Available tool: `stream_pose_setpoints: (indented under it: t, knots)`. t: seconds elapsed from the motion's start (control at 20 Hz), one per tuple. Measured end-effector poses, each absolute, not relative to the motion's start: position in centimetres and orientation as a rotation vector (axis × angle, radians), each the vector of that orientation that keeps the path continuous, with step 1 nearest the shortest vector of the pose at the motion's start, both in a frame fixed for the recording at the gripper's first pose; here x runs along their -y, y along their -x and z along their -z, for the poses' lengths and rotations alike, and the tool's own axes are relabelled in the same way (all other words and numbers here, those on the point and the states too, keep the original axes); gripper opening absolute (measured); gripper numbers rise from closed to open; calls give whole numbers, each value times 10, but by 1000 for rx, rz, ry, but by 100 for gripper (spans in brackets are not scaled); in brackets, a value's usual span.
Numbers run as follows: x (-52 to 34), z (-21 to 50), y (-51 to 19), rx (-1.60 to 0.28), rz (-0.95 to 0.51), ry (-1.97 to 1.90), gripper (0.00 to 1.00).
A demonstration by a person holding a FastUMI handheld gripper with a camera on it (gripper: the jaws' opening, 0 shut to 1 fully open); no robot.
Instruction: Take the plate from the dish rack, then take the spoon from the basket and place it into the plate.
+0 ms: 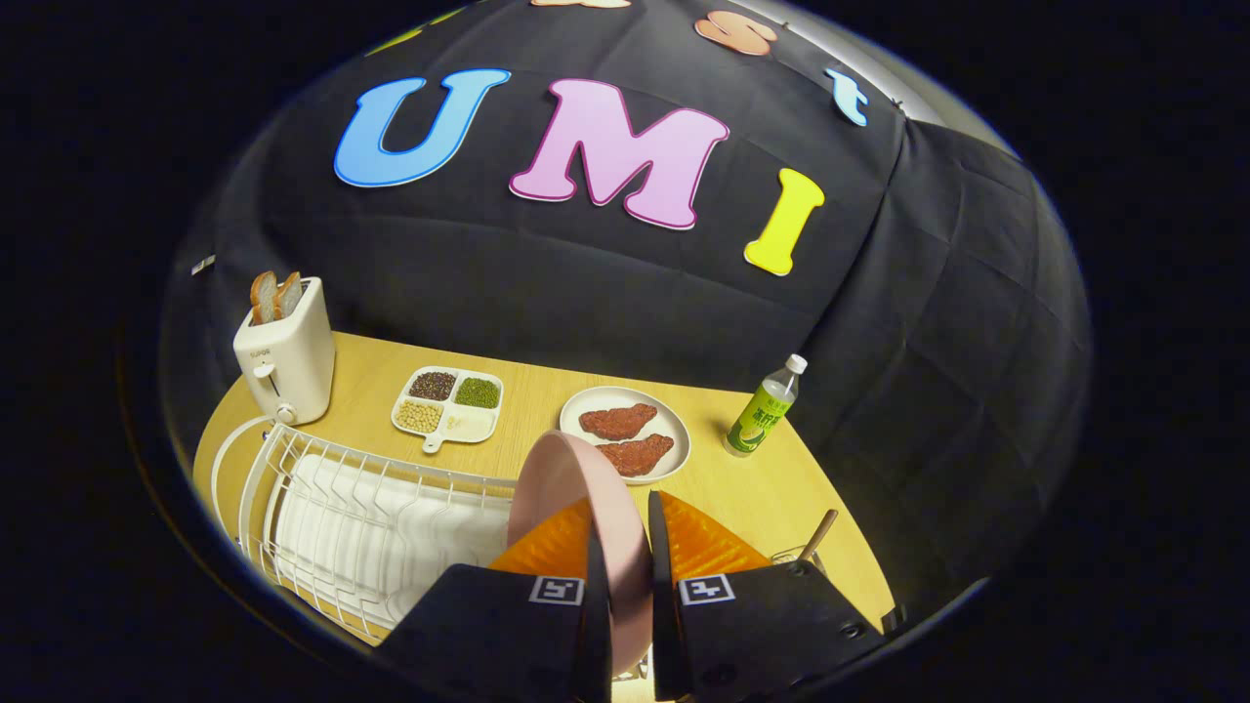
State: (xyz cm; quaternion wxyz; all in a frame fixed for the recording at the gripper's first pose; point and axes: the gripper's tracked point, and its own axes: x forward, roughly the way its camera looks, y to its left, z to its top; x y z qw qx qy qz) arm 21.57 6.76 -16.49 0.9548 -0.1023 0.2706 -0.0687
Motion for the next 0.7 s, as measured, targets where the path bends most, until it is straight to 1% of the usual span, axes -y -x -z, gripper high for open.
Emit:
stream_pose_setpoints:
  t: [0.35, 0.55, 0.7]
  knots:
    - [-55, 169, -218, -577, 146, 153, 20]
    - [-69, 160, -209, -535, 162, 269, 20]
    - [-81, 138, -207, -471, 162, 304, 20]
